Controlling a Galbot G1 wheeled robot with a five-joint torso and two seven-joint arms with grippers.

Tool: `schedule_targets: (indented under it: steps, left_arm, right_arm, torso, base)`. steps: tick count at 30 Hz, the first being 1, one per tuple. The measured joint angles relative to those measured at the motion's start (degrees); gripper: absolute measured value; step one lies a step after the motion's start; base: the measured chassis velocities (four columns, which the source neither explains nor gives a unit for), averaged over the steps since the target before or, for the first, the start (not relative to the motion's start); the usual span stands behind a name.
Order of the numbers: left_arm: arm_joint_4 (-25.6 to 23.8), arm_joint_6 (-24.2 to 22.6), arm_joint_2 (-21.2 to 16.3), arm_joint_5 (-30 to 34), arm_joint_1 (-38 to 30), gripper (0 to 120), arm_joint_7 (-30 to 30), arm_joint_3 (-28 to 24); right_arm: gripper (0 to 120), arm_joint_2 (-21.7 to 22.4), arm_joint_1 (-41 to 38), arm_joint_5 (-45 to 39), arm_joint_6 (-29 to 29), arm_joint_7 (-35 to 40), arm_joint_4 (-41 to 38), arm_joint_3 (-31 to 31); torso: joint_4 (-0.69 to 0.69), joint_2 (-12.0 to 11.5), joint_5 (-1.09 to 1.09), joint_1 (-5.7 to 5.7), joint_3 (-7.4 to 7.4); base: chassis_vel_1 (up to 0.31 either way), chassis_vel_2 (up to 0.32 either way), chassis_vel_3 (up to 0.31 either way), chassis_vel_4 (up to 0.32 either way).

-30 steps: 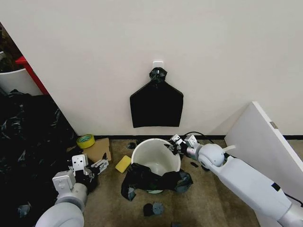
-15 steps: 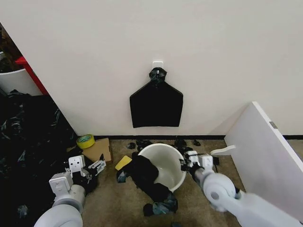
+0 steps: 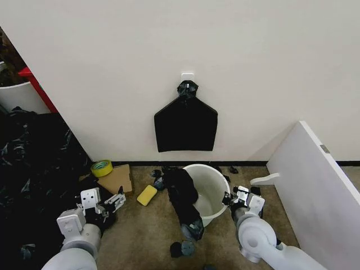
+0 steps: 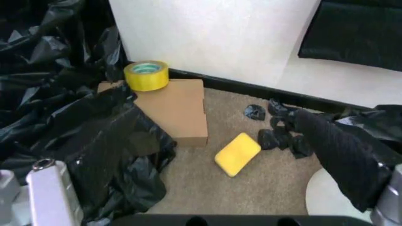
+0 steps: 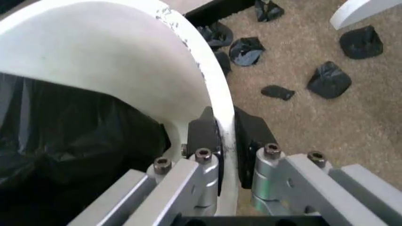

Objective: Place the garbage bag over the trash bin.

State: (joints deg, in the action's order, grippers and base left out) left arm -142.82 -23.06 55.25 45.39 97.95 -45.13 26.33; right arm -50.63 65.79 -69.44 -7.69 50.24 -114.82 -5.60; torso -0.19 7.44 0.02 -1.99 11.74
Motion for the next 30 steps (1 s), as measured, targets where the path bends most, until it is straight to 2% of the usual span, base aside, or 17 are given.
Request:
schedule_targets:
  steps: [4,7,9,10,11,13,15,19,21,23,24,28,29,30]
  left_arm:
    - [-0.25,0.0,0.08,-0.2,0.79,100,0.0,0.66]
    - [-0.24,0.0,0.15,-0.38,1.06,100,0.0,0.71]
    - [0.41,-0.01,0.18,-0.66,1.1,100,0.0,0.61]
    - [0.41,-0.01,0.18,-0.66,1.1,100,0.0,0.61]
    - [0.93,-0.01,0.15,-0.7,0.9,100,0.0,0.45]
    - [1.43,-0.02,0.07,-0.71,0.55,100,0.0,0.25]
    - [2.47,-0.02,-0.16,-0.71,-0.36,100,-0.01,-0.28]
    - [3.31,-0.02,-0.29,-0.66,-1.15,100,-0.02,-0.76]
    - [3.91,-0.02,-0.33,-0.66,-1.68,100,-0.06,-1.09]
    - [4.53,-0.02,-0.44,-0.67,-2.31,100,-0.28,-1.58]
    - [4.53,-0.02,-0.44,-0.67,-2.31,100,-0.28,-1.58]
    - [4.81,-0.02,-0.46,-0.67,-2.59,100,-0.38,-2.07]
    - [4.97,-0.02,-0.46,-0.74,-2.5,100,-0.4,-2.13]
    - [5.06,-0.02,-0.44,-0.8,-2.42,100,-0.4,-2.14]
  right_arm:
    - [4,0.51,-0.2,1.22,-3.02,1.01,-0.98,-0.48]
    - [12,1.2,-0.1,2.91,-3.6,1.12,-1.98,-0.54]
    - [23,2.33,0.57,8.05,-2.24,0.7,-3.82,-0.16]
    - [23,2.33,0.57,8.05,-2.24,0.7,-3.82,-0.16]
    - [29,3.03,1.24,12.18,-0.61,-0.53,-4.71,0.01]
    - [34,3.97,2.09,16.82,1.26,-2.67,-5.78,0.19]
    - [46,6.51,4.11,25.53,4.91,-8.64,-9.13,0.44]
    - [55,9.18,6.09,29.22,5.7,-15.42,-13.66,0.22]
    - [62,11.14,7.19,30.41,3.38,-21.09,-16.72,-0.62]
    - [74,11.85,6.87,31.69,-1.46,-27.86,-18.21,-2.17]
    - [74,11.85,6.87,31.69,-1.46,-27.86,-18.21,-2.17]
    - [89,10.98,3.71,35.61,-6.81,-37.13,-17.0,-4.61]
    - [89,10.32,1.95,37.09,-10.82,-38.35,-16.02,-5.59]
    - [89,10.08,1.38,36.95,-12.33,-38.16,-15.89,-5.93]
  torso:
    - [0.01,0.0,0.02,0.0,0.01]
    - [0.01,-0.01,0.05,0.0,0.02]
    - [0.02,-0.01,0.03,-0.01,0.02]
    - [0.02,-0.01,0.03,-0.01,0.02]
    - [0.01,-0.01,0.02,-0.01,0.02]
    - [0.01,-0.01,0.03,-0.01,0.02]
    - [0.0,-0.01,0.02,-0.01,0.02]
    - [0.0,0.0,0.01,-0.01,0.01]
    - [0.0,0.0,0.0,-0.01,0.01]
    - [-0.01,-0.01,0.01,-0.01,0.01]
    - [-0.01,-0.01,0.01,-0.01,0.01]
    - [0.01,-0.02,0.02,-0.01,0.01]
    - [0.01,-0.02,0.02,-0.01,0.01]
    - [0.01,-0.02,0.02,-0.01,0.01]
  base:
    - [0.0,0.0,0.0,0.0]
    - [0.0,0.0,0.0,0.0]
    - [0.0,0.0,0.0,0.0]
    - [0.0,0.0,0.0,0.0]
    - [0.0,0.0,0.0,0.0]
    - [0.0,0.0,0.0,0.0]
    - [0.0,0.0,0.0,0.0]
    - [0.0,0.0,0.0,0.0]
    - [0.0,0.0,0.0,0.0]
    - [0.0,0.0,0.0,0.0]
    - [0.0,0.0,0.0,0.0]
    - [0.0,0.0,0.0,0.0]
    - [0.0,0.0,0.0,0.0]
    - [0.0,0.0,0.0,0.0]
